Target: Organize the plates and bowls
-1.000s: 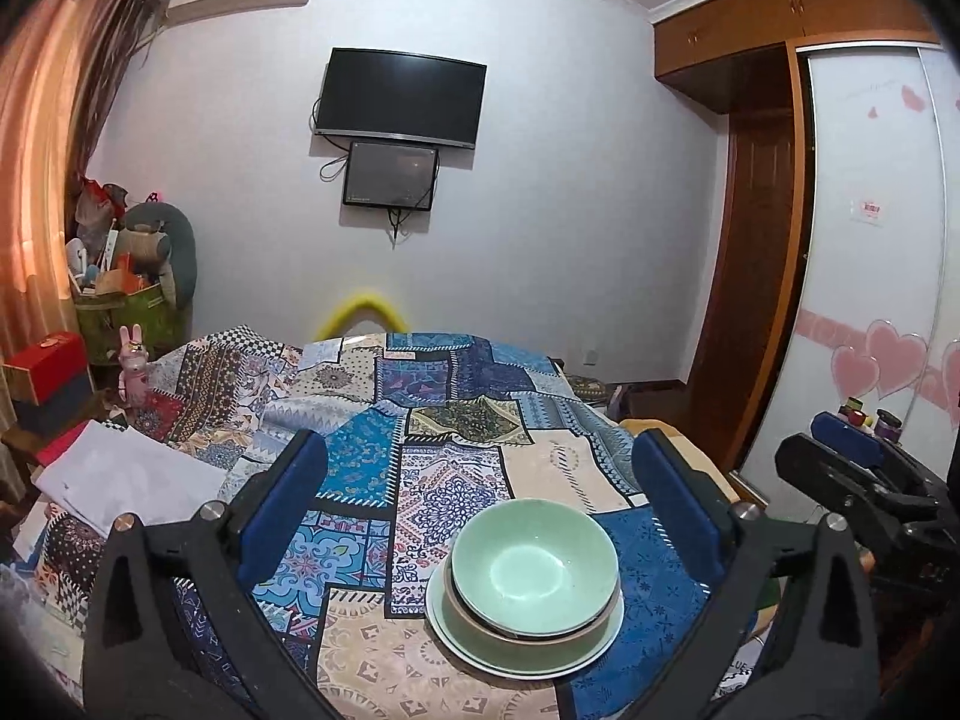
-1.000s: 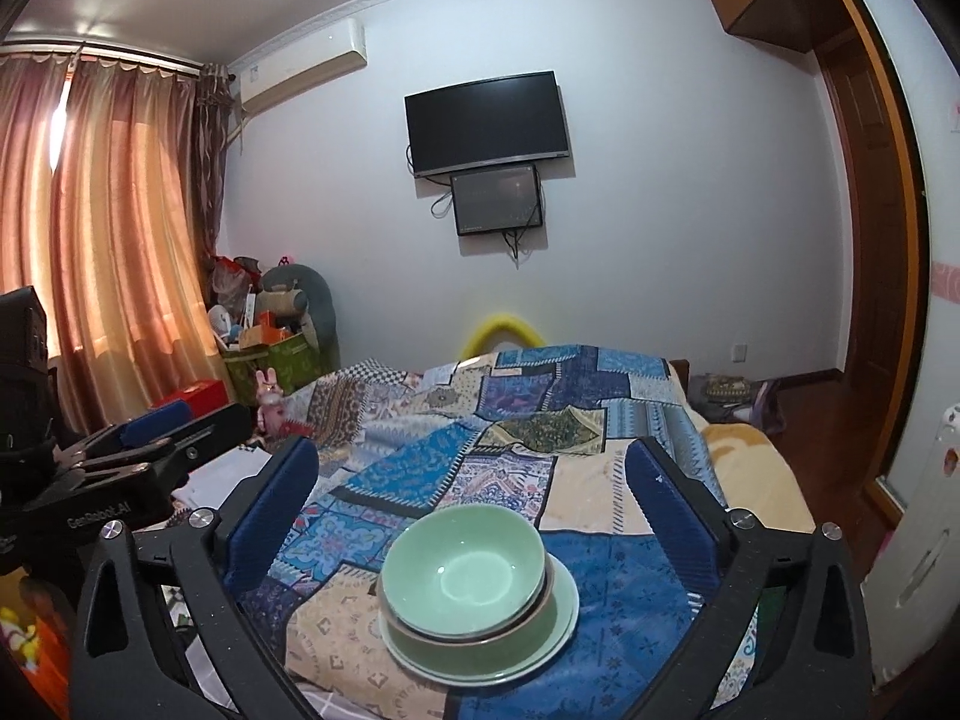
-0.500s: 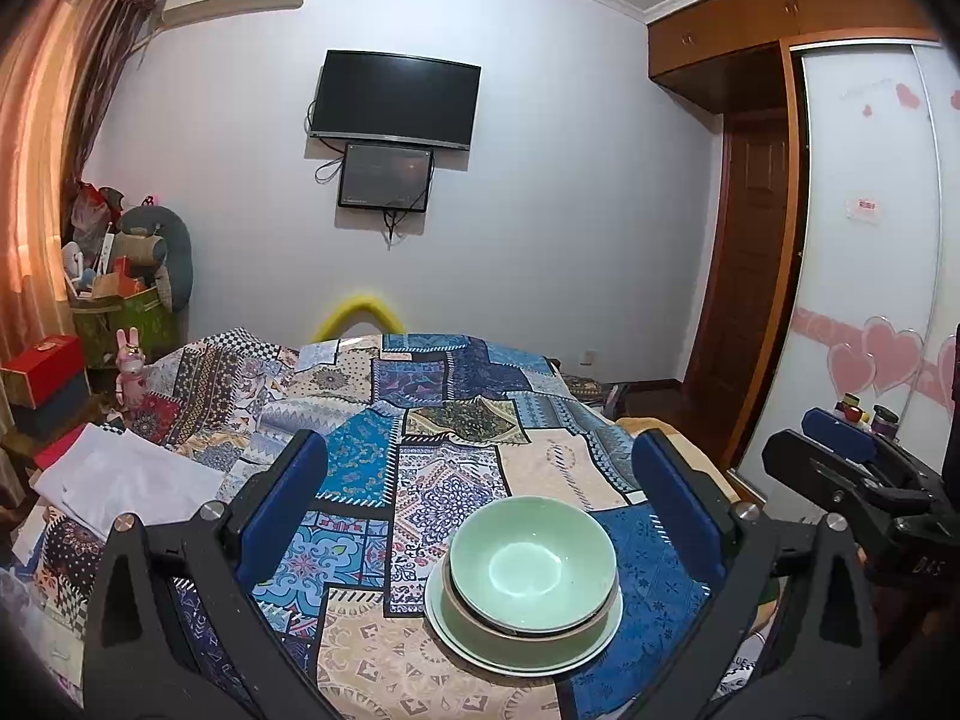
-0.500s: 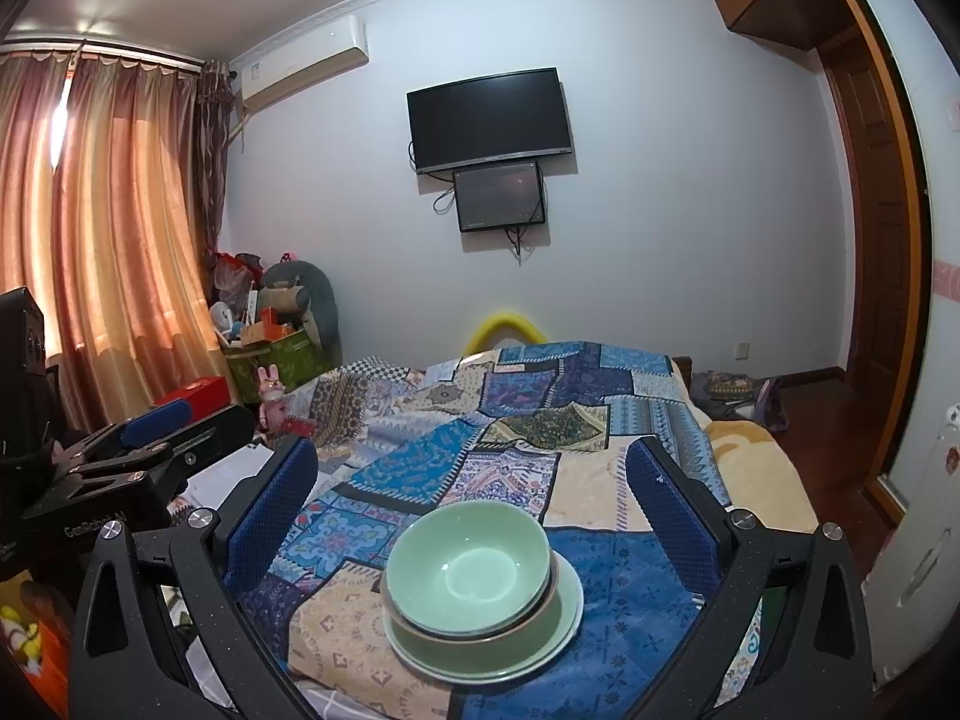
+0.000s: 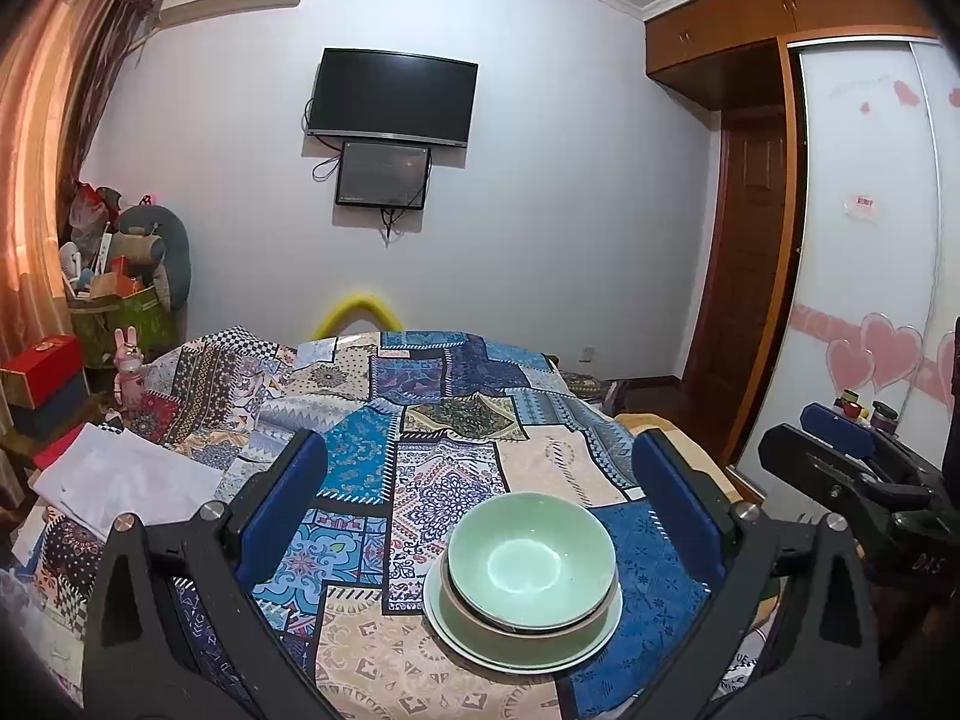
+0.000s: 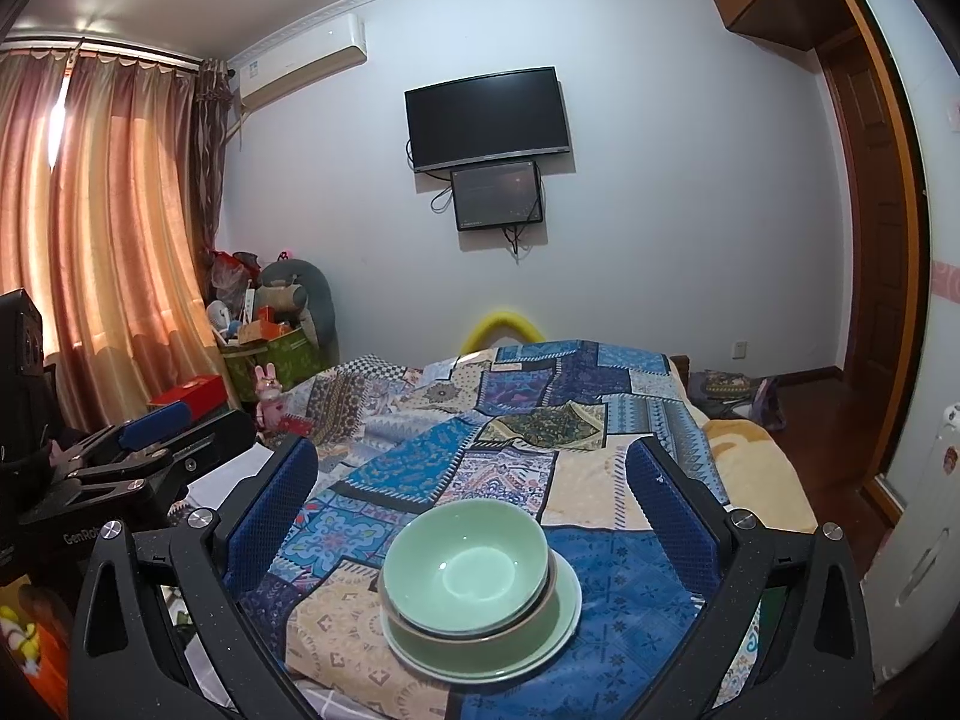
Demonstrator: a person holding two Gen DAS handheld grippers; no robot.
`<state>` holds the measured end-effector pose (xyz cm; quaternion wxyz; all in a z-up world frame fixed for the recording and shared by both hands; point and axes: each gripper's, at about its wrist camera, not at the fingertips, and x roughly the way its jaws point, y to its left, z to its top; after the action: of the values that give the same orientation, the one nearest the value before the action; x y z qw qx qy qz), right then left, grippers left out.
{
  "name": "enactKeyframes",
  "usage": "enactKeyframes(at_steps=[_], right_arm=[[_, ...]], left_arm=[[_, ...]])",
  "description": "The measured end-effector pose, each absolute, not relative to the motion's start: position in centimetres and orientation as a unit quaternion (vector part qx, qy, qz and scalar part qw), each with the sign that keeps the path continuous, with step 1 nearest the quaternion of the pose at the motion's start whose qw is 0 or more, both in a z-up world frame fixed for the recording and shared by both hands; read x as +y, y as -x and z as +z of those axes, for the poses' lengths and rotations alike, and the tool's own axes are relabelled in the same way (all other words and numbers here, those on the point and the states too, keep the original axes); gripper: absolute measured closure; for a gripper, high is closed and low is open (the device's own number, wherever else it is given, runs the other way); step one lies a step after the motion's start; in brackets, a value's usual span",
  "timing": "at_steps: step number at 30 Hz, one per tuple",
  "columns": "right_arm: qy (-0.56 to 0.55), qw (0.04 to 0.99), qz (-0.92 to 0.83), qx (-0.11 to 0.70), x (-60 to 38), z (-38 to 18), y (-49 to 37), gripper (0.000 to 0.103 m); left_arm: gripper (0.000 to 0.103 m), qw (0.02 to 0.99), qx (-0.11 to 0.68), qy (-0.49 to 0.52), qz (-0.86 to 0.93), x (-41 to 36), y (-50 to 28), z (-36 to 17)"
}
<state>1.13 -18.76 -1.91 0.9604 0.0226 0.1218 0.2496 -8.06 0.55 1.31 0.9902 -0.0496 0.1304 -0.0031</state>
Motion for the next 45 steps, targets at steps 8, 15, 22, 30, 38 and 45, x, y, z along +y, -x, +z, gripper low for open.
enactKeyframes(at_steps=[8, 15, 22, 30, 38, 45], right_arm=[[-0.023, 0.961, 0.249, 0.122, -18.74, -1.93, -1.15, 0.000], [-0.022, 0.961, 0.249, 0.120, -18.82, -1.89, -1.08, 0.000], [-0.017, 0.962, 0.246, 0.119, -18.86, -1.94, -1.10, 0.000], [-0.014, 0.961, 0.247, 0.123, -18.74, -1.91, -1.05, 0.000], [-0.011, 0.961, 0.247, 0.126, -18.76, -1.86, -1.34, 0.000], [-0.008, 0.960, 0.248, 0.128, -18.50, -1.96, -1.41, 0.000]], left_arm=[[0.000, 0.990, 0.133, 0.050, -0.005, 0.50, 7.99, 1.22], [0.000, 0.989, 0.138, 0.053, -0.007, 0.70, 7.79, 1.04], [0.000, 0.989, 0.140, 0.048, -0.009, 0.77, 7.67, 0.99], [0.000, 0.989, 0.136, 0.047, -0.013, 0.79, 7.68, 0.96], [0.000, 0.988, 0.144, 0.054, -0.019, 0.92, 7.53, 0.87], [0.000, 0.987, 0.149, 0.061, -0.025, 1.18, 7.26, 0.77]])
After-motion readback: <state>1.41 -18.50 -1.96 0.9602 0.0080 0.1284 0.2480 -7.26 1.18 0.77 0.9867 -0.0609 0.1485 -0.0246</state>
